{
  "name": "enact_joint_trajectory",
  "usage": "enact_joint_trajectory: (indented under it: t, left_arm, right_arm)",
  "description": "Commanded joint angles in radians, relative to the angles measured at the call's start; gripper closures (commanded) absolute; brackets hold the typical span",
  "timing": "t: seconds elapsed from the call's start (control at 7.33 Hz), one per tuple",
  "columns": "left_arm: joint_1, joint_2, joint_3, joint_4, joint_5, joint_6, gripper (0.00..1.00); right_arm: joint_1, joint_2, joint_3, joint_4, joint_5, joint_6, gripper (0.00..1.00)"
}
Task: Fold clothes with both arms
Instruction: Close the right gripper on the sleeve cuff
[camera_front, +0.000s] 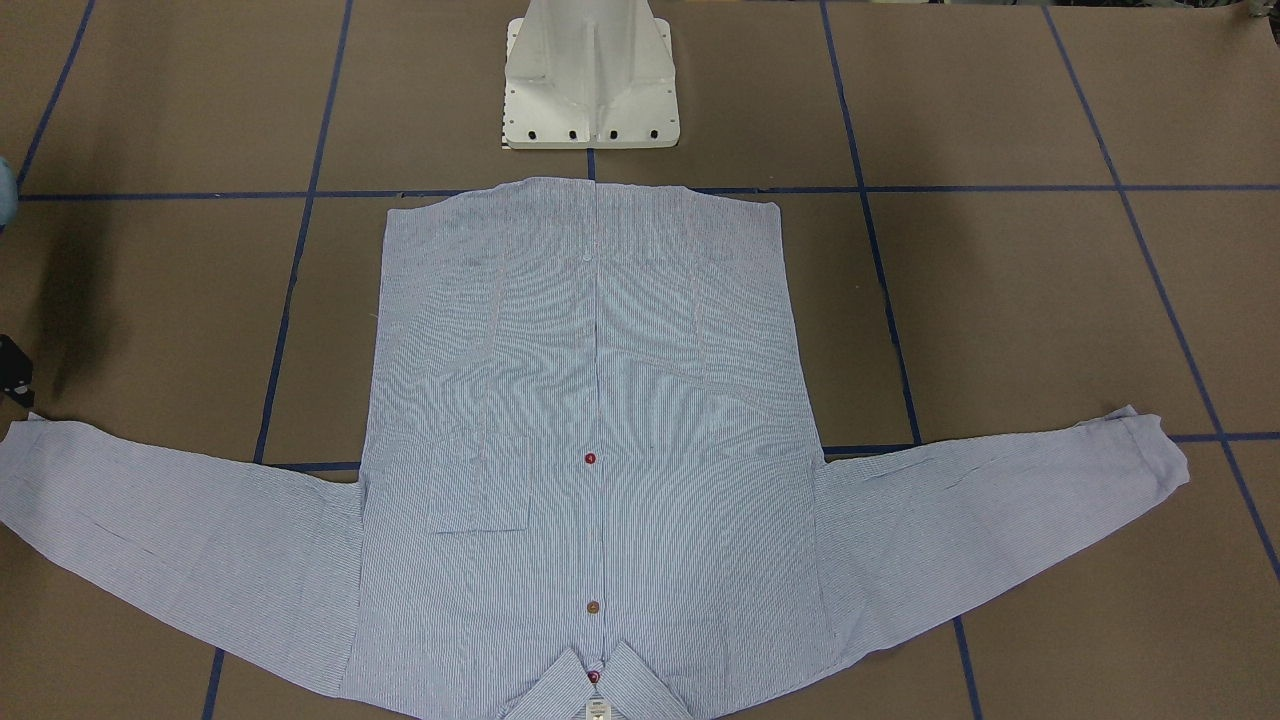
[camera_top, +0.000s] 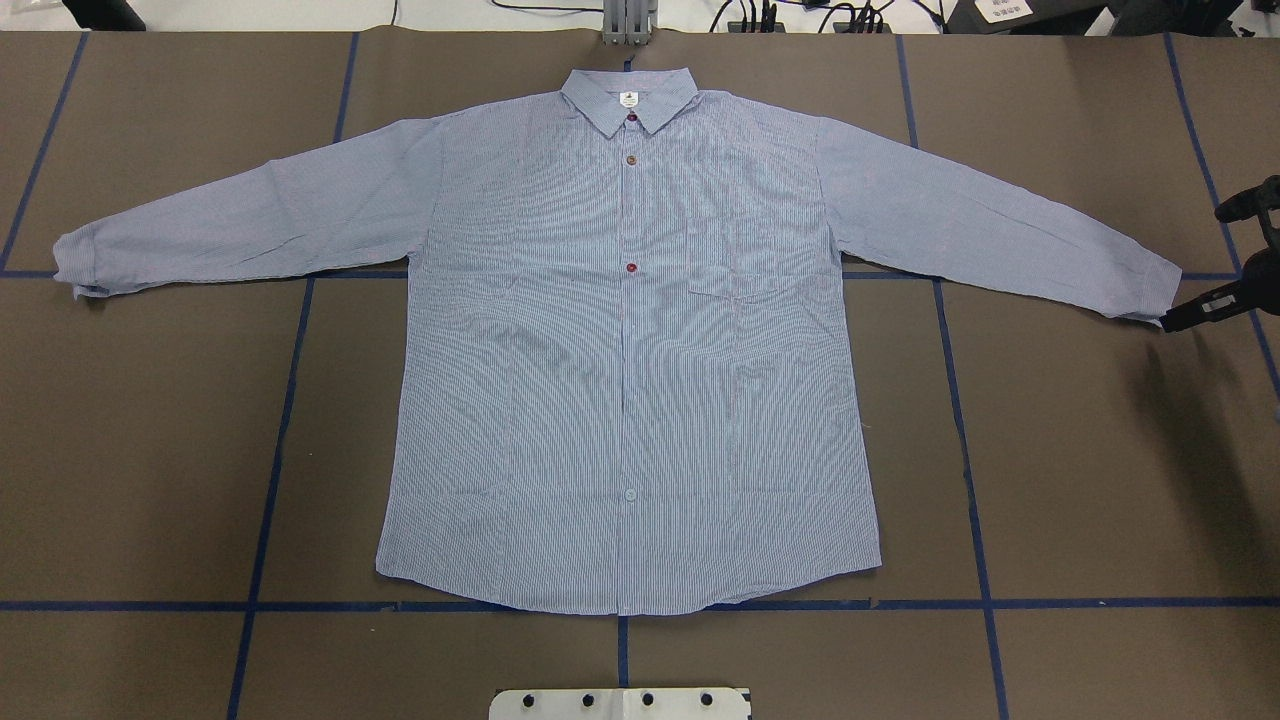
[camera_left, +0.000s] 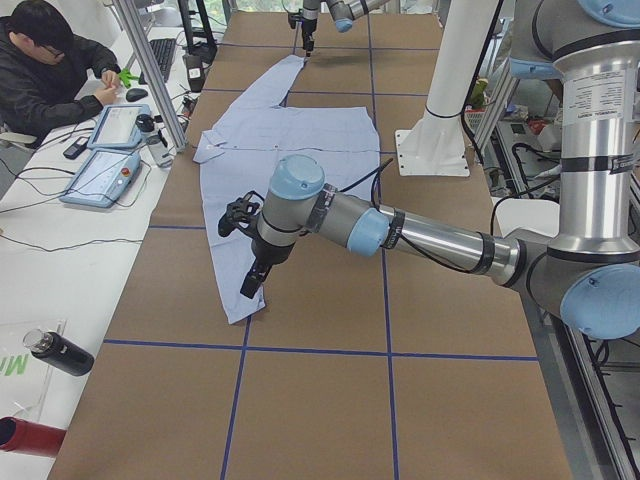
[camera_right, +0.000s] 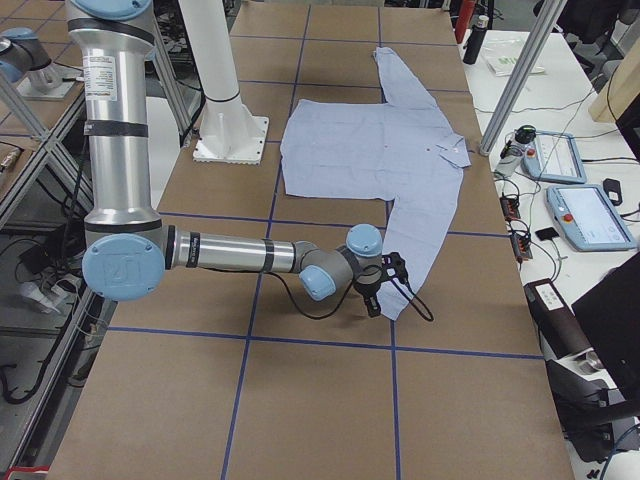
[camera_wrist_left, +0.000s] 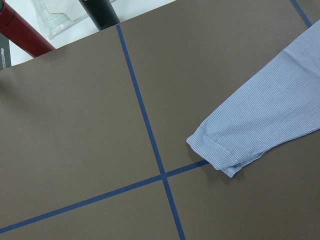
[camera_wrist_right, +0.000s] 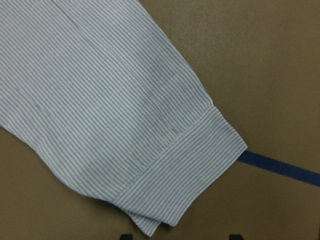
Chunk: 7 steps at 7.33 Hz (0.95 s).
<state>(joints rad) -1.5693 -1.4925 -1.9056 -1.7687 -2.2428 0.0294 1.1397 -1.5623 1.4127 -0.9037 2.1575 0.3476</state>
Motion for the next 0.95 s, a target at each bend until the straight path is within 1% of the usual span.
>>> enact_joint_trajectory:
  t: [0.0,0.41,0.82]
  left_arm:
    - [0.0,0.0,0.0,0.0,-0.003,0.0,0.0]
    - [0.0,0.0,-0.001,0.0,-0.003,0.0,0.0]
    - [0.0,0.0,-0.003,0.0,-0.003,0.0,0.0]
  right_arm:
    - [-0.001,0.019,-0.014,0.002,-0.002,0.001,0.31]
    - [-0.015,0.038,-0.035,0.003,-0.007,0.001,0.31]
    - [-0.028,0.042,-0.032,0.005,-0.007,-0.006,0.32]
